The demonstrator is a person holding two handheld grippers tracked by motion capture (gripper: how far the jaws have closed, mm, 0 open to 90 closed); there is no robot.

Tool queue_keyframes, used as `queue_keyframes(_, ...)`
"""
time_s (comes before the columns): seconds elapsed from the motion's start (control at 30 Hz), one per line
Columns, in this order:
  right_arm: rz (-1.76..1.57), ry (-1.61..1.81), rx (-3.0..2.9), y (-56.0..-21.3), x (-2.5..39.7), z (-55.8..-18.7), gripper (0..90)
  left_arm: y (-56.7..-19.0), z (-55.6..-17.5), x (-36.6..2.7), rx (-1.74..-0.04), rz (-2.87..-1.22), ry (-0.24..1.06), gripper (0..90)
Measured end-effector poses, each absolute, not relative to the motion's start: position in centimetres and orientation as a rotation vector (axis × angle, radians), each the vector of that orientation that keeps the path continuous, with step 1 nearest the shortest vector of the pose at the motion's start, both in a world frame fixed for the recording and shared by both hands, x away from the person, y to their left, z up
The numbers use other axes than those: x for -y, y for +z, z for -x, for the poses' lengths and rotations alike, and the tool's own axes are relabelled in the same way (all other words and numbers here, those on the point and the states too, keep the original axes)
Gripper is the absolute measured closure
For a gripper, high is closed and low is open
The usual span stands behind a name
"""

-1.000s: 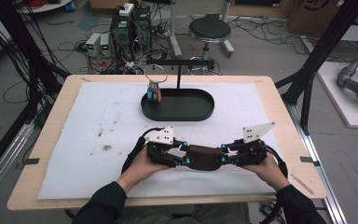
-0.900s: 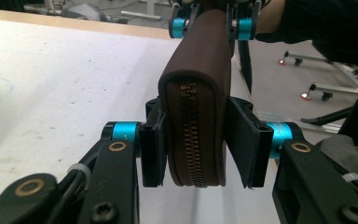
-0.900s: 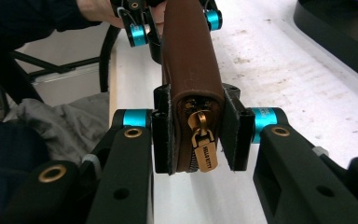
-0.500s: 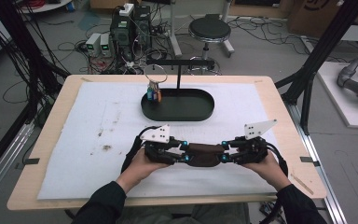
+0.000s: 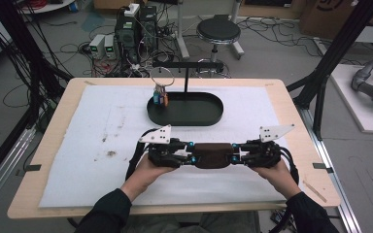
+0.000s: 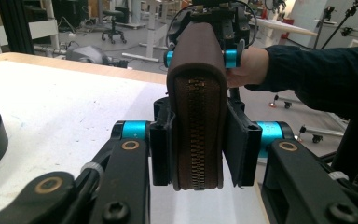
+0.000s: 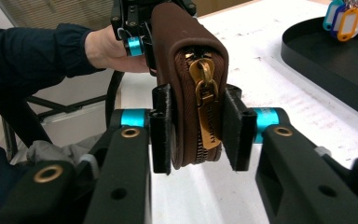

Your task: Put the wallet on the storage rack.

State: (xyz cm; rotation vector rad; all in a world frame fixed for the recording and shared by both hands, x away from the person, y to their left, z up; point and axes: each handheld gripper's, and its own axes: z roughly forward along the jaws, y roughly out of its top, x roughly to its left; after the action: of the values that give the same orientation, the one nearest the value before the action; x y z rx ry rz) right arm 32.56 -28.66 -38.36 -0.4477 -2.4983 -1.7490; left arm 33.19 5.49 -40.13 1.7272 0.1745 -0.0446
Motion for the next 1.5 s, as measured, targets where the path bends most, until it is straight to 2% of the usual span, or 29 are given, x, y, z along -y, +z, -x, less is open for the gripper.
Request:
queue_keyframes(0.07, 0.442, -1.747, 2.506, -38.3, 28.7, -32.5, 71.0, -40.0, -33.2, -5.5, -0.196, -1.732, -0.031, 59.3)
queue_keyframes(0.17, 0.449, -1.745, 2.533, -38.2, 28.6, -32.4, 72.1, -39.8, -33.4, -5.9, -0.249, -1.738, -0.015, 42.2)
queue_keyframes(0.3, 0.486, -1.786, 2.554, -38.0, 28.8, -32.3, 72.5, -39.3, -33.4, -7.2, -0.299, -1.755, 0.052, 34.6)
queue_keyframes(0.67, 0.781, -1.882, 2.68, -37.0, 27.8, -33.2, 72.9, -39.0, -32.0, -12.1, -0.438, -1.796, 0.334, 33.0)
queue_keyframes(0.83, 0.902, -1.9, 2.724, -36.5, 26.7, -34.6, 72.9, -39.3, -31.6, -13.8, -0.486, -1.795, 0.393, 33.1)
queue_keyframes(1.17, 1.055, -1.889, 2.762, -35.9, 24.6, -38.0, 72.8, -39.3, -30.6, -15.2, -0.565, -1.786, 0.472, 33.0)
queue_keyframes(1.5, 1.117, -1.877, 2.802, -36.2, 22.4, -41.0, 72.8, -40.1, -30.2, -15.3, -0.559, -1.788, 0.464, 33.0)
